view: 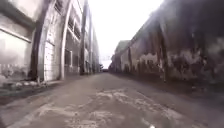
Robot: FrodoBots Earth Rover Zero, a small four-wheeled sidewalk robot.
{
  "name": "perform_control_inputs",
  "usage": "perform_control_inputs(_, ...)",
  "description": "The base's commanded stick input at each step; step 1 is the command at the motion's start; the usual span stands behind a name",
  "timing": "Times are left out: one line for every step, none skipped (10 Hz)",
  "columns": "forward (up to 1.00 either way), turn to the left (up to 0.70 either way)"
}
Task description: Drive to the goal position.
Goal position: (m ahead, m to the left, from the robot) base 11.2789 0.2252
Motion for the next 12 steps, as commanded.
perform_control_inputs(0.70, 0.00)
perform_control_inputs(0.70, 0.00)
perform_control_inputs(0.70, 0.00)
perform_control_inputs(0.70, 0.00)
perform_control_inputs(0.70, 0.00)
perform_control_inputs(0.70, 0.00)
perform_control_inputs(0.70, 0.01)
perform_control_inputs(0.70, 0.03)
perform_control_inputs(0.70, 0.32)
perform_control_inputs(0.70, 0.25)
perform_control_inputs(0.70, 0.12)
perform_control_inputs(0.70, 0.00)
